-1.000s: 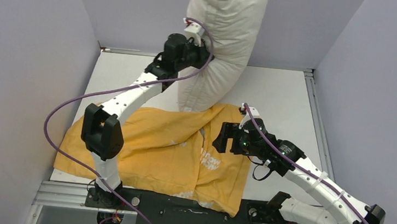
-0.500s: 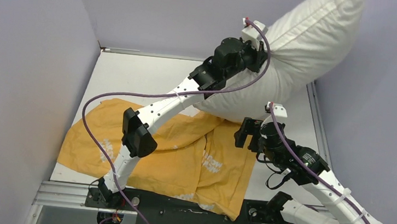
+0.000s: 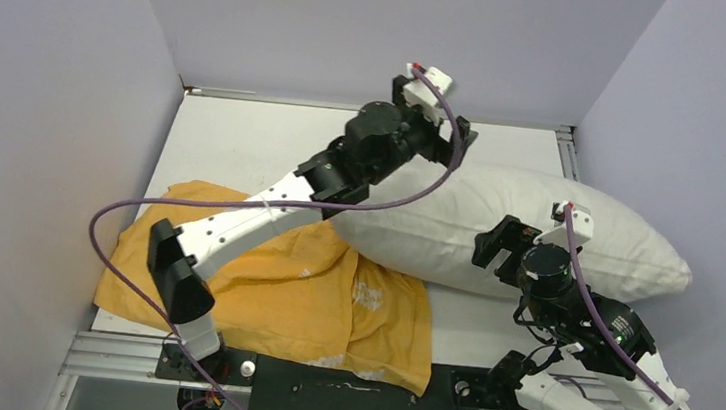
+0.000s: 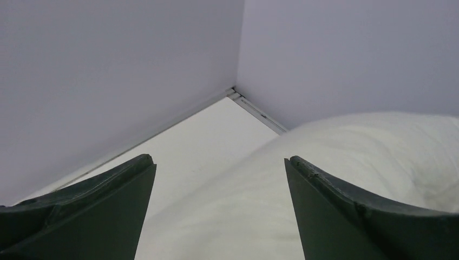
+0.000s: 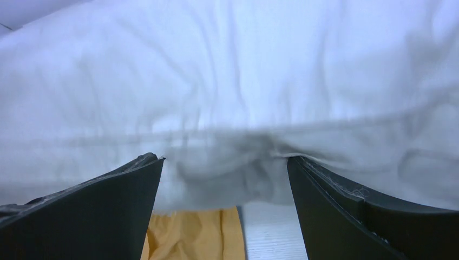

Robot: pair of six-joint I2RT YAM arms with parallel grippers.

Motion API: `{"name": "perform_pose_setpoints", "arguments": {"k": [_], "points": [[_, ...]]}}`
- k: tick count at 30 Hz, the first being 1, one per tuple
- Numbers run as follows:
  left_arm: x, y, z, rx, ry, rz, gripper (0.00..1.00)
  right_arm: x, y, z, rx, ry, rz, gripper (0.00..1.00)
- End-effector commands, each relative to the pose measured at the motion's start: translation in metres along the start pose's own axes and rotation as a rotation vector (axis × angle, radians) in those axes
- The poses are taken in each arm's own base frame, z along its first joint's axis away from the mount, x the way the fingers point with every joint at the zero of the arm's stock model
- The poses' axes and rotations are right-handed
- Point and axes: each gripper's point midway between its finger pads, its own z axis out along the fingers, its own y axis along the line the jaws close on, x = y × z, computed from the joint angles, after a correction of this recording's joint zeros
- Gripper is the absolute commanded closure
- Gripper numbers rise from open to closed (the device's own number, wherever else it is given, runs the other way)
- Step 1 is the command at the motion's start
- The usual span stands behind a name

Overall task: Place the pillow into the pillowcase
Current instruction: Place the pillow at the center of the board.

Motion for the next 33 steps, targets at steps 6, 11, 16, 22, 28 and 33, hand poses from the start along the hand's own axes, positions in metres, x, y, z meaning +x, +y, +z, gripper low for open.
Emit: {"name": "perform_pose_setpoints", "arguments": {"k": [6,11,16,22,28,33], "points": [[-0.054,0.055,-0.109,-0.198,-0.061,-0.025,0.05,0.014,-0.008,0.011,0.063,0.021,0.010,0.10],[0.015,0.088,-0.165,-0.307,0.140,-0.146,0.03,0.020,0.020,0.016,-0.053,0.068,-0.025,0.10],[0.097,0.118,-0.217,-0.380,0.302,-0.427,0.03,0.003,0.089,0.000,-0.407,0.060,-0.076,0.10],[0.141,0.135,-0.245,-0.380,0.333,-0.679,0.03,-0.019,0.147,-0.041,-0.755,0.027,-0.131,0.10],[0.170,0.155,-0.239,-0.339,0.345,-0.841,0.03,-0.045,0.151,-0.065,-0.830,-0.065,-0.150,0.10],[0.185,0.183,-0.230,-0.323,0.362,-0.934,0.03,-0.051,0.140,-0.064,-0.770,-0.087,-0.152,0.10]]}}
